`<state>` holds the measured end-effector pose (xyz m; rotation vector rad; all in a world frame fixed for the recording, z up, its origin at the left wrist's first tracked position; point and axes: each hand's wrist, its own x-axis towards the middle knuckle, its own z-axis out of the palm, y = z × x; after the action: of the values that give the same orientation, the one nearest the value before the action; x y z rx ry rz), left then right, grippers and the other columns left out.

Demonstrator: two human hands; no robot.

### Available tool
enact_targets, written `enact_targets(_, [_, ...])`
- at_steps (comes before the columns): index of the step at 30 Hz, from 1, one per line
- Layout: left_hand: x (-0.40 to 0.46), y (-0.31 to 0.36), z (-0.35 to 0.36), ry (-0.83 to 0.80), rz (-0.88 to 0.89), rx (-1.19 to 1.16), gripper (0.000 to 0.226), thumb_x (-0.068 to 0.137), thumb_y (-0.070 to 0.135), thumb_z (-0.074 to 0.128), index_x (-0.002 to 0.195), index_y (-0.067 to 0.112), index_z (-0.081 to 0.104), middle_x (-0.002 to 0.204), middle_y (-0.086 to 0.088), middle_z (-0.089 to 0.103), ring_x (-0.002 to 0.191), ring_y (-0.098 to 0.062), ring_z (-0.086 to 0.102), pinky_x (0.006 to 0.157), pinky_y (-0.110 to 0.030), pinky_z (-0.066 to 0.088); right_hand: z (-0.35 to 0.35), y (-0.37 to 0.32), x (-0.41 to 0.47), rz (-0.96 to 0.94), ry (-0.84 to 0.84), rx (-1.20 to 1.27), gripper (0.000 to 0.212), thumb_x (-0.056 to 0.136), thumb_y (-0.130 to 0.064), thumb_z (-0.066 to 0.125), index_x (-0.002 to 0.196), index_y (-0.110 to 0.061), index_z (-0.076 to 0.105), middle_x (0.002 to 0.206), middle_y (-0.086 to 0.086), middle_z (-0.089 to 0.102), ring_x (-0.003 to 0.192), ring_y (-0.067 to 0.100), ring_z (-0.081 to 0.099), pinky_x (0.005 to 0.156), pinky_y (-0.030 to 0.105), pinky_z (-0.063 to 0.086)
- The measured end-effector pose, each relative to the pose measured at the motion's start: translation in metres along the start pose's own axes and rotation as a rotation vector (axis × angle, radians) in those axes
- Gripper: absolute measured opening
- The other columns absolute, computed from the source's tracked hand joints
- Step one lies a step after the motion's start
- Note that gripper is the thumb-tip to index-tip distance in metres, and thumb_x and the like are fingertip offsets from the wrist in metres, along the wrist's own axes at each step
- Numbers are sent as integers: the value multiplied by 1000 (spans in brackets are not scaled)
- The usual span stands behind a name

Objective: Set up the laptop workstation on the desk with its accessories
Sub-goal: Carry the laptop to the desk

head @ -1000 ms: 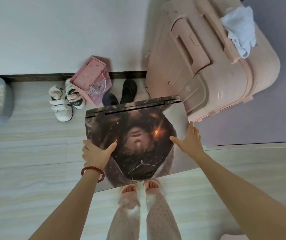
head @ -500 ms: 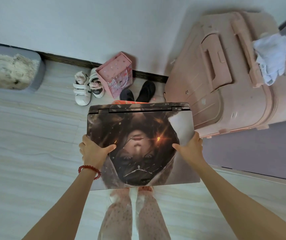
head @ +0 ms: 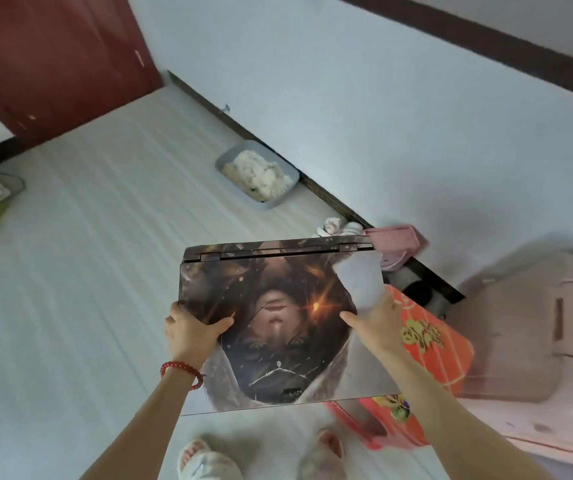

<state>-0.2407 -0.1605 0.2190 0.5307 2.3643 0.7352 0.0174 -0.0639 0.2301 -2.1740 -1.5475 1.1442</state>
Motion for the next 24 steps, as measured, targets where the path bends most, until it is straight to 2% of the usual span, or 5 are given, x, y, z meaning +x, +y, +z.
enact_targets(2, [8,-20,-62,87,-49,-68,90,60,32,85,127,2,32,126,-23,40,116,-39,43,98,-49,41,28,-57,-25,-121,-58,-76,89,66,-34,79,132,-1,29,127,21,44,118,38,43,96,46,42])
enact_targets(5, [24,-64,-157,196,-102,-148,89,58,36,86,123,2,34,123,-23,43,111,-39,46,95,-49,44,84,-142,-74,-219,-136,-122,92,70,-34,77,137,-4,22,135,22,36,125,41,37,100,51,35])
enact_targets(8, [41,-111,-250,303,-136,-193,90,55,39,87,120,1,37,120,-23,46,109,-39,47,94,-49,45,147,-211,-131,-327,-197,-155,89,69,-36,77,134,-6,25,134,20,37,121,41,40,98,53,39])
enact_targets(14, [55,-210,-410,509,-268,-251,90,56,40,86,120,-1,37,124,-23,45,114,-38,45,95,-45,42,285,-316,-243,-486,-349,-202,95,70,-35,78,139,-6,21,142,21,30,127,43,36,102,56,35])
enact_targets(24, [135,-345,-598,680,-546,-305,101,53,50,84,124,0,33,124,-23,42,113,-36,45,94,-47,46,507,-486,-356,-697,-620,-371,93,73,-38,75,139,-4,19,145,20,26,130,42,32,106,55,33])
